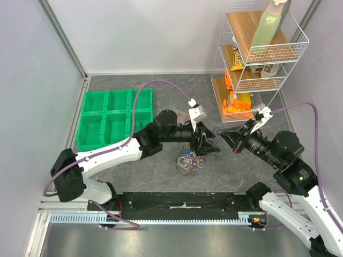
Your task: Untangle the cables
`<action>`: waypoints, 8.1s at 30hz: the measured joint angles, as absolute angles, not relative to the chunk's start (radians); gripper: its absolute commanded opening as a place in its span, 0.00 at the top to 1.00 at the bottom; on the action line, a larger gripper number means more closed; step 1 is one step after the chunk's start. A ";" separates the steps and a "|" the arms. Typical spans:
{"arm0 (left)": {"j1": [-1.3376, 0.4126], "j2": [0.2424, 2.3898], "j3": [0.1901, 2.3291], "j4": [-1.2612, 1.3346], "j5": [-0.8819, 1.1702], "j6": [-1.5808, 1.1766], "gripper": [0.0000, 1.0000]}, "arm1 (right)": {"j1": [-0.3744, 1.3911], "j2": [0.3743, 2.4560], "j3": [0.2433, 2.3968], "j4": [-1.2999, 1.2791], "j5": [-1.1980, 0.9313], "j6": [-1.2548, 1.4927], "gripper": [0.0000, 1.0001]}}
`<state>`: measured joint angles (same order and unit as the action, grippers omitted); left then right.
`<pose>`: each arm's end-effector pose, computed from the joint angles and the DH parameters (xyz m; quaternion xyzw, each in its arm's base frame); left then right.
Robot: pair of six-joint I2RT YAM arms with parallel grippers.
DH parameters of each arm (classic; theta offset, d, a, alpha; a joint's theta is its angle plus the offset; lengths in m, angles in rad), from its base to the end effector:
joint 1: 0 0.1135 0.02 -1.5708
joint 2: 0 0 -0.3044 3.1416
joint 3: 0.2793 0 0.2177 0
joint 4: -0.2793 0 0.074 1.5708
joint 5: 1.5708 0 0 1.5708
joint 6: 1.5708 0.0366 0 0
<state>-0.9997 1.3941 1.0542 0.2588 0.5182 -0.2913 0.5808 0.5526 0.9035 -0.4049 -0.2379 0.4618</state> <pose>0.1411 -0.2531 0.3914 0.4094 0.6063 -0.5447 0.4101 0.0339 0.0326 0.3957 -0.1243 0.7147 0.4148 0.5493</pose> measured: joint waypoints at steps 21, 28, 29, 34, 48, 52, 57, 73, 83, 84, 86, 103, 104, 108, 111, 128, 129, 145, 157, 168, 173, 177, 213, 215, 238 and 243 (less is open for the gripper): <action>-0.976 1.321 1.237 -0.016 0.234 -0.239 0.98 | 0.581 0.444 0.904 -0.468 -0.014 0.450 0.11; -0.687 1.143 1.365 -0.190 0.097 -0.293 0.98 | 0.581 0.429 0.887 -0.497 0.065 0.451 0.12; -0.643 1.121 1.367 -0.206 0.082 -0.302 0.98 | 0.581 0.429 0.881 -0.499 0.069 0.451 0.12; -0.504 1.063 1.354 -0.277 0.035 -0.345 0.98 | 0.581 0.429 0.855 -0.507 0.077 0.454 0.13; -0.255 1.215 1.074 -0.290 0.089 -0.551 0.98 | 0.581 0.403 0.823 -0.510 0.076 0.465 0.13; -0.256 1.205 1.129 -0.290 0.093 -0.554 0.98 | 0.581 0.406 0.811 -0.510 0.076 0.465 0.13; -0.255 1.182 1.261 -0.281 0.126 -0.553 0.98 | 0.581 0.419 0.796 -0.509 0.076 0.465 0.13; -0.256 1.171 1.344 -0.226 0.240 -0.558 0.98 | 0.581 0.424 0.786 -0.508 0.076 0.473 0.13; -0.255 1.181 1.079 -0.214 0.182 -0.608 0.98 | 0.581 0.419 0.778 -0.508 0.073 0.477 0.13; -0.255 1.179 1.067 -0.216 0.164 -0.612 0.98 | 0.581 0.418 0.778 -0.508 0.073 0.477 0.13; -0.255 1.168 1.032 -0.216 0.120 -0.630 0.98 | 0.581 0.418 0.777 -0.508 0.072 0.477 0.13; -0.256 1.449 0.825 -0.177 0.086 -0.758 0.92 | 0.581 0.435 0.743 -0.492 0.046 0.507 0.13; -0.256 1.455 0.818 -0.177 0.088 -0.759 0.79 | 0.581 0.441 0.728 -0.485 0.041 0.514 0.13; -0.255 1.449 0.815 -0.168 0.105 -0.760 0.44 | 0.581 0.480 0.672 -0.475 0.024 0.533 0.14; -0.255 1.398 0.810 -0.163 0.137 -0.756 0.23 | 0.581 0.552 0.638 -0.466 0.004 0.542 0.15; -0.623 1.251 0.794 -0.017 0.379 -0.682 0.27 | 0.581 0.829 0.481 -0.266 0.056 0.606 0.46; -0.690 1.310 0.811 0.002 0.389 -0.675 0.27 | 0.580 0.835 0.481 -0.252 0.069 0.602 0.47; -0.854 1.764 0.992 0.016 0.393 -0.625 0.60 | 0.580 0.994 0.481 -0.087 0.133 0.527 0.77; -0.854 1.828 0.939 0.080 0.394 -0.628 0.57 | 0.581 0.783 0.547 -0.217 0.182 0.489 1.00; -0.862 1.830 0.881 0.215 0.422 -0.644 0.46 | 0.581 0.485 0.926 -0.476 0.281 0.474 1.00; -0.862 1.830 0.876 0.224 0.422 -0.644 0.47 | 0.581 0.489 1.090 -0.535 0.297 0.445 1.00; -0.862 1.830 0.872 0.232 0.421 -0.644 0.48 | 0.581 0.492 1.269 -0.532 0.305 0.415 1.00; -0.859 1.774 0.865 0.197 0.446 -0.615 0.18 | 0.580 0.374 1.216 -0.541 0.408 0.297 1.00; -0.859 1.736 0.869 0.162 0.469 -0.593 0.16 | 0.580 0.375 1.174 -0.593 0.409 0.303 1.00; -0.894 1.328 1.134 0.097 0.598 -0.394 0.16 | 0.580 0.326 1.159 -0.792 0.193 0.242 1.00; -0.909 1.355 1.140 0.033 0.543 -0.384 0.09 | 0.580 0.322 1.159 -0.793 0.163 0.242 1.00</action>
<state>-0.9089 1.3552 1.1400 0.0330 0.5434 -0.3836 0.5797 0.3218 1.1595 -0.7925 0.1635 0.2420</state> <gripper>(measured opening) 0.871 0.007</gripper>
